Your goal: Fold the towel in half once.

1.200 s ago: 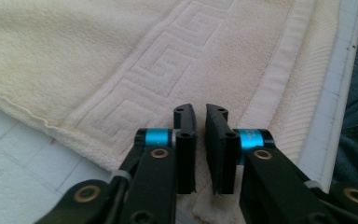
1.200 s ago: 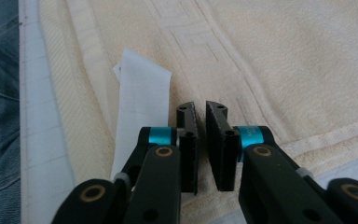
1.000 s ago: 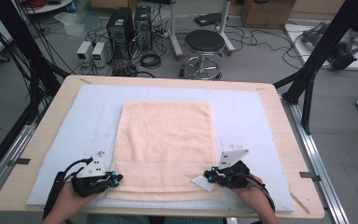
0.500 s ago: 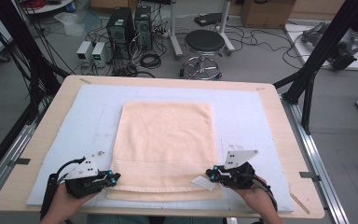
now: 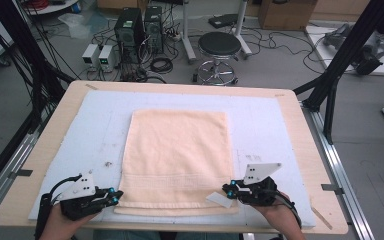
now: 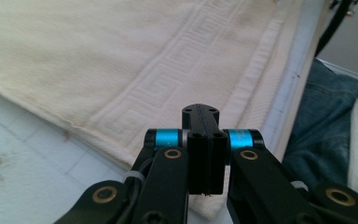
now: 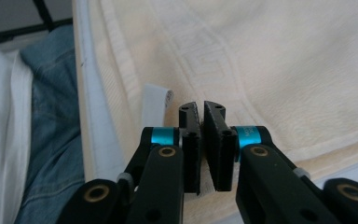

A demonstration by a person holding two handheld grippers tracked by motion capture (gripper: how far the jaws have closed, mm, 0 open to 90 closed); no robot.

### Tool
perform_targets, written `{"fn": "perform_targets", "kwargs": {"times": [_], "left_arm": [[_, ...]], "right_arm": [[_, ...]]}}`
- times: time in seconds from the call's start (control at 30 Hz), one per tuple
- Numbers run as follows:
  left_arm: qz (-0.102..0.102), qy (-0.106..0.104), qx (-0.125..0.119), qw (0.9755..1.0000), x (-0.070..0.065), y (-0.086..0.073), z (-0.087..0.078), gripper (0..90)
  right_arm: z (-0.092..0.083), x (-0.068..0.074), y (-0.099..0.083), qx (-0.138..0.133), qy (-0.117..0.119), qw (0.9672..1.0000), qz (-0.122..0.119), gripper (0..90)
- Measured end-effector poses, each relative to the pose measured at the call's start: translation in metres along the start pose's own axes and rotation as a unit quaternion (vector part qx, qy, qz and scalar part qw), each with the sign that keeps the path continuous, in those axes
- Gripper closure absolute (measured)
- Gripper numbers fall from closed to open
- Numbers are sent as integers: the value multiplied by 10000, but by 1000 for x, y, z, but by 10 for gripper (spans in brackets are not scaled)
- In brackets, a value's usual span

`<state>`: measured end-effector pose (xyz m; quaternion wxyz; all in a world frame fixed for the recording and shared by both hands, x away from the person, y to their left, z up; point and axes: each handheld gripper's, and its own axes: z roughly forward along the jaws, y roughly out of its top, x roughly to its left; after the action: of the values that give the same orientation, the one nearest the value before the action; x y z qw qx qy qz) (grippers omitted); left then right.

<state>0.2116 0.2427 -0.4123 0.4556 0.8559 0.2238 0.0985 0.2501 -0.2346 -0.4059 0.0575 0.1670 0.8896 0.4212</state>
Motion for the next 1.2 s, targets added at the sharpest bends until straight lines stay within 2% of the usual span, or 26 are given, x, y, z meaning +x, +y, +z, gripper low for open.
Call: {"fn": "perform_targets", "kwargs": {"times": [0.07, 0.1, 0.13, 0.23, 0.27, 0.37, 0.4, 0.47, 0.53, 0.57, 0.63, 0.67, 0.73, 0.83, 0.93, 1.1, 1.2], "left_arm": [[23, -103, 99, 9999, 0, 0, 5, 893], [40, -121, 161, 9998, 0, 1, 10, 863], [54, -144, 202, 9997, 1, 1, 12, 817], [116, -202, 406, 9989, 3, -1, 22, 736], [129, -289, 478, 9984, 4, -2, 25, 702], [167, -444, 692, 9965, 4, -7, 33, 649], [237, -411, 651, 9968, 3, -8, 34, 645], [289, -330, 696, 9966, 2, -7, 34, 676], [319, -230, 656, 9971, 0, -7, 35, 751], [380, -189, 705, 9966, 1, -6, 35, 803], [295, -178, 710, 9969, 1, -4, 36, 852], [321, -164, 718, 9968, 1, -4, 36, 858], [394, -107, 692, 9968, 0, -2, 33, 862], [319, -53, 417, 9986, 0, 1, 25, 863], [294, -20, 212, 9993, -2, 4, 17, 863], [357, -2, 105, 9993, -8, 4, 8, 863], [367, -111, 167, 9991, -12, 1, 6, 863]], "right_arm": [[5, 1, -3, 138, 19, 9999, -40, 712], [7, 1, -4, 175, 51, 9998, 3, 695], [7, 1, -5, 142, 104, 9998, -53, 670], [8, 2, -8, 89, 230, 9997, -79, 622], [9, 2, -9, 74, 281, 9996, -51, 612], [15, 2, -16, 252, 341, 9991, -22, 585], [18, 2, -18, 326, 318, 9989, -68, 585], [24, 5, -20, 470, 250, 9984, -177, 602], [25, 4, -20, 432, 223, 9986, -204, 695], [24, 4, -19, 451, 217, 9985, -202, 772], [24, 5, -17, 459, 191, 9984, -282, 825], [24, 5, -16, 461, 184, 9984, -281, 838], [22, 6, -13, 421, 121, 9986, -285, 841], [14, 5, -9, 233, 136, 9993, -243, 843], [4, 5, -5, -12, 113, 9997, -200, 844], [-5, 12, 0, -145, 127, 9993, -312, 843], [-7, 16, -2, -131, 211, 9993, -295, 842]]}}
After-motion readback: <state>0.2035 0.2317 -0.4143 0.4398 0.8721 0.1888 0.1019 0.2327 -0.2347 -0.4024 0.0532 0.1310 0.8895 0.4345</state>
